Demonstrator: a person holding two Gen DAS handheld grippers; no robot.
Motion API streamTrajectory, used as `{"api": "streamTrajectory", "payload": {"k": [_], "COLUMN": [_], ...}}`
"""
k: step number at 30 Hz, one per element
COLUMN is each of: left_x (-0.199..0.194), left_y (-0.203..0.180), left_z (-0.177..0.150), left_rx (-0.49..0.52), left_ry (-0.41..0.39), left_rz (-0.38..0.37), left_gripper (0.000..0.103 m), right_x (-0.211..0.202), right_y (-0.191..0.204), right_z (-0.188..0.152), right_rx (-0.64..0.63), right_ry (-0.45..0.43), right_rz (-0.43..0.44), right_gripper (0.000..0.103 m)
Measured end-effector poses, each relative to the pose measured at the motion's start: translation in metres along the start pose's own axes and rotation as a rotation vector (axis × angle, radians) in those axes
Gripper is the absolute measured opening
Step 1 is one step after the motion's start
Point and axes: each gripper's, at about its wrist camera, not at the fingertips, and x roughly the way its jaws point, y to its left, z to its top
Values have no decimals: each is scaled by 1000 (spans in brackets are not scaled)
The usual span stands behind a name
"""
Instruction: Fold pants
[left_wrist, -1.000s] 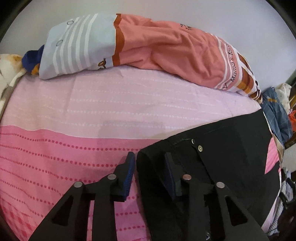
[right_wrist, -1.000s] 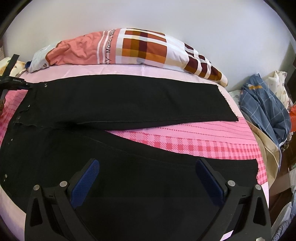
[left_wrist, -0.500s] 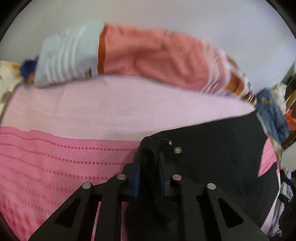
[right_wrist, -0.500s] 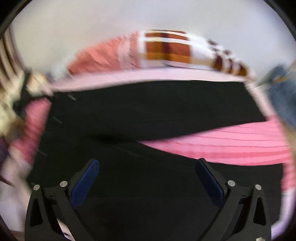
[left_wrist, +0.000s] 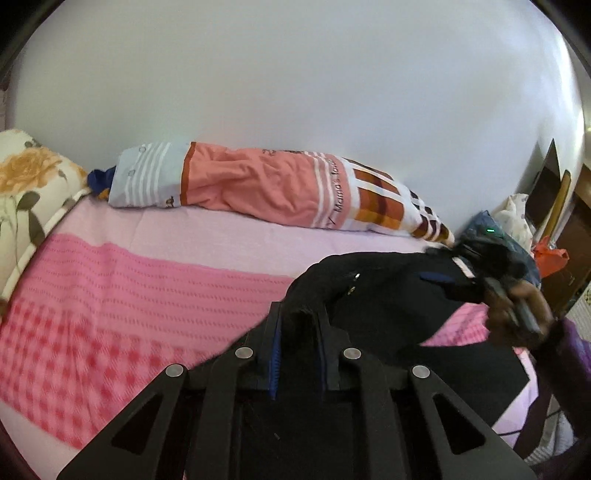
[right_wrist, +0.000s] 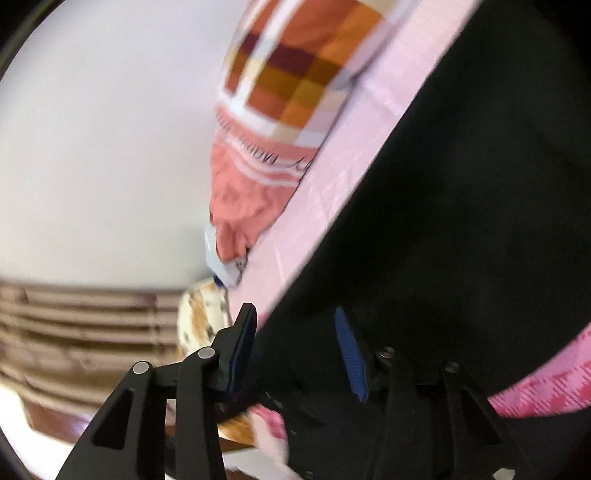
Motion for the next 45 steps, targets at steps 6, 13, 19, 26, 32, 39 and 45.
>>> {"api": "streamTrajectory", "payload": {"k": [6,13,19,26,32,39,45], "left_x": [-14,-24,-47,-64,-69,-99,-130], "left_y": [-13,-4,3,9,24,37,6], "left_z": [-22,-35,-62,-110,-153,-159,-128], "left_rx": [-58,-157,-225,-306,-360,-396,-325], "left_ry": [25,60,108,179,236,206,68], "left_rz": [-15,2,37,101,188,465,500], "left_gripper": [16,16,17,17,18,25,47], "right_x": [10,-26,-72,-65,-43,-55,-122], "right_y": [4,19,-29,-84,-109,-128,-151], "right_z": [19,-40,-137,-206,-226,-226,-192], "right_rx": [-19,-196,-160,-9,60,127,151], "right_ry": [-12,-56,-2,82,148,130,-137], "right_rz": [-110,-177,-166,-173,-187,-34,52], "right_gripper": [12,6,6,6,6,10,41]}}
